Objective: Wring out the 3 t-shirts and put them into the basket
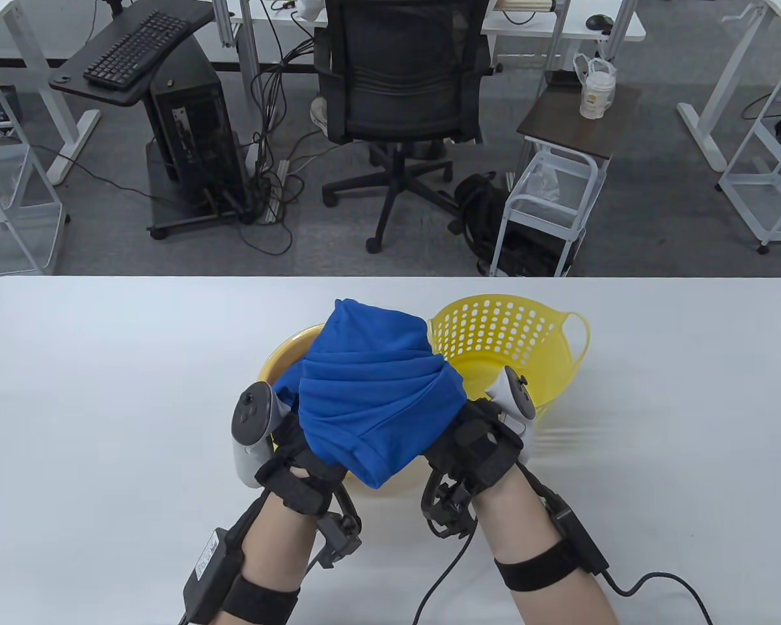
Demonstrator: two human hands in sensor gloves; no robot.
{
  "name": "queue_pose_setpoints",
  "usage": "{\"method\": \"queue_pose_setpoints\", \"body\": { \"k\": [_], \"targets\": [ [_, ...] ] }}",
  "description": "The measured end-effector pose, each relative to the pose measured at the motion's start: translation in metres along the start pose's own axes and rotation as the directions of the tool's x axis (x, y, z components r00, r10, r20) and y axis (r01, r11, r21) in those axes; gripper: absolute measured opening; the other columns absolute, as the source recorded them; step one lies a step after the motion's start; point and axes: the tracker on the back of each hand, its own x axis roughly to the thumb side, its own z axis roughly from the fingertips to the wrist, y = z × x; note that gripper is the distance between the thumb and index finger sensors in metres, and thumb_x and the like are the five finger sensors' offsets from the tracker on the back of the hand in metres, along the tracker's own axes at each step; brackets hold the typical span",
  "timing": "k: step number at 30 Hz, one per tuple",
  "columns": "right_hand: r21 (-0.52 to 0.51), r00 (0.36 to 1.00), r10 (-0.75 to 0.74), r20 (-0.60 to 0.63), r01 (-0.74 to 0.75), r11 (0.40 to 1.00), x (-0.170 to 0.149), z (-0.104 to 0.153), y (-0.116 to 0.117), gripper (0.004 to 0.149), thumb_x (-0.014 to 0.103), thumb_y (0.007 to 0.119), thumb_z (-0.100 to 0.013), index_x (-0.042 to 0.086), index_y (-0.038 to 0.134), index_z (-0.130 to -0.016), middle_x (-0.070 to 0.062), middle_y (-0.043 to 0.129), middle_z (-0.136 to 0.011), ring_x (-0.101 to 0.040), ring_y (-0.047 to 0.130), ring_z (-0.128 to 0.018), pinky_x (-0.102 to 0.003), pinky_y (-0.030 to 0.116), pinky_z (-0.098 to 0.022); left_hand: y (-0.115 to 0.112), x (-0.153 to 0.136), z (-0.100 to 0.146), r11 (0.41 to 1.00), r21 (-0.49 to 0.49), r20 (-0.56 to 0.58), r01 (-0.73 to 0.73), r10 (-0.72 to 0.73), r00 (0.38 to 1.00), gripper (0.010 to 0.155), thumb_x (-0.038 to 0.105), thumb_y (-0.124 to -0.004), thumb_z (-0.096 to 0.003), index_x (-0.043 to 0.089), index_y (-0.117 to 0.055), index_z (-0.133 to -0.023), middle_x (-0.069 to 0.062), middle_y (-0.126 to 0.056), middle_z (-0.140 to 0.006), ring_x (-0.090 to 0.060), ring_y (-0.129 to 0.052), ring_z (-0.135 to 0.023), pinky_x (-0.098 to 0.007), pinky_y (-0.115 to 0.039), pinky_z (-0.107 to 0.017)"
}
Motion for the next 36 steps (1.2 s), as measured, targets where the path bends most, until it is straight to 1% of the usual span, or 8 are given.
{"method": "queue_pose_setpoints", "body": {
  "k": [3, 7, 11, 15, 21, 25, 31, 36],
  "targets": [
    [-0.023, 1.000, -0.017, 0.020, 0.018, 1.000, 0.007, 0.002, -0.002, 0.052, 0.034, 0.080, -0.064, 0.002, 0.065, -0.102, -0.038, 0.077, -0.089, -0.049, 0.096, -0.049, -0.047, 0.090, -0.032, 0.009, -0.004, 0.000, 0.961, 0.091, -0.011, 0.261, -0.261, 0.965, 0.069, 0.073, -0.040, -0.0649, 0.033, -0.048, -0.121, -0.011, -0.025, -0.133, -0.045, -0.012, -0.110, -0.064, -0.018, -0.073],
    [-0.221, 0.991, 0.043, 0.125, -0.014, 0.975, 0.029, 0.014, -0.010, 0.048, 0.028, 0.084, -0.059, -0.001, 0.073, -0.096, -0.036, 0.086, -0.078, -0.044, 0.100, -0.038, -0.040, 0.092, -0.022, 0.007, -0.026, -0.007, 0.999, -0.048, -0.088, -0.001, -0.003, 0.996, 0.078, 0.073, -0.056, -0.0633, 0.029, -0.035, -0.124, -0.019, -0.028, -0.131, -0.050, -0.021, -0.112, -0.067, -0.024, -0.078],
    [-0.423, 0.934, 0.245, 0.259, -0.119, 0.898, 0.065, 0.034, -0.033, 0.047, 0.028, 0.085, -0.058, 0.000, 0.073, -0.095, -0.036, 0.085, -0.078, -0.046, 0.099, -0.038, -0.042, 0.091, -0.023, 0.012, -0.045, -0.012, 0.983, -0.185, -0.202, 0.011, -0.049, 0.978, 0.080, 0.065, -0.066, -0.0647, 0.021, -0.035, -0.123, -0.024, -0.043, -0.128, -0.052, -0.051, -0.110, -0.066, -0.047, -0.079],
    [-0.566, 0.841, 0.414, 0.347, -0.165, 0.808, 0.093, 0.054, -0.046, 0.047, 0.027, 0.085, -0.057, 0.004, 0.073, -0.096, -0.035, 0.082, -0.082, -0.048, 0.095, -0.043, -0.045, 0.088, -0.026, 0.025, -0.049, -0.006, 0.992, -0.118, -0.234, -0.041, 0.013, 0.972, 0.077, 0.059, -0.065, -0.0684, 0.019, -0.026, -0.122, -0.027, -0.050, -0.124, -0.047, -0.072, -0.102, -0.060, -0.066, -0.073],
    [-0.507, 0.530, 0.701, 0.477, -0.485, 0.712, 0.097, 0.051, 0.000, 0.046, 0.028, 0.088, -0.054, 0.011, 0.077, -0.095, -0.029, 0.084, -0.087, -0.051, 0.093, -0.049, -0.050, 0.086, -0.032, 0.014, -0.039, -0.002, 0.857, -0.253, -0.201, -0.450, 0.409, 0.890, 0.093, 0.078, -0.062, -0.0631, 0.031, -0.006, -0.120, -0.032, -0.041, -0.125, -0.045, -0.086, -0.089, -0.046, -0.087, -0.060],
    [-0.232, 0.318, 0.722, 0.615, -0.802, 0.550, 0.072, 0.037, 0.055, 0.045, 0.028, 0.092, -0.052, 0.018, 0.080, -0.094, -0.022, 0.085, -0.092, -0.056, 0.088, -0.064, -0.060, 0.081, -0.044, 0.008, -0.035, 0.001, 0.791, -0.276, -0.190, -0.546, 0.511, 0.838, 0.106, 0.089, -0.057, -0.0573, 0.032, 0.013, -0.112, -0.036, -0.018, -0.125, -0.056, -0.069, -0.098, -0.047, -0.085, -0.062],
    [-0.093, 0.204, 0.716, 0.667, -0.931, 0.352, 0.047, 0.034, 0.087, 0.040, 0.035, 0.096, -0.049, 0.020, 0.087, -0.085, -0.016, 0.084, -0.096, -0.057, 0.074, -0.081, -0.074, 0.066, -0.057, 0.035, -0.037, 0.007, 0.803, -0.237, -0.103, -0.546, 0.538, 0.836, 0.112, 0.082, -0.081, -0.0565, 0.035, 0.001, -0.117, -0.028, -0.032, -0.130, -0.058, -0.060, -0.106, -0.067, -0.075, -0.064],
    [-0.163, 0.252, 0.709, 0.658, -0.872, 0.461, 0.051, 0.035, 0.079, 0.038, 0.039, 0.089, -0.051, 0.015, 0.088, -0.081, -0.021, 0.083, -0.095, -0.060, 0.072, -0.081, -0.077, 0.061, -0.059, 0.041, -0.028, 0.006, 0.852, -0.076, 0.002, -0.518, 0.520, 0.854, 0.076, 0.040, -0.084, -0.0669, 0.047, -0.029, -0.118, -0.015, -0.057, -0.122, -0.046, -0.075, -0.103, -0.062, -0.082, -0.064]
  ]
}}
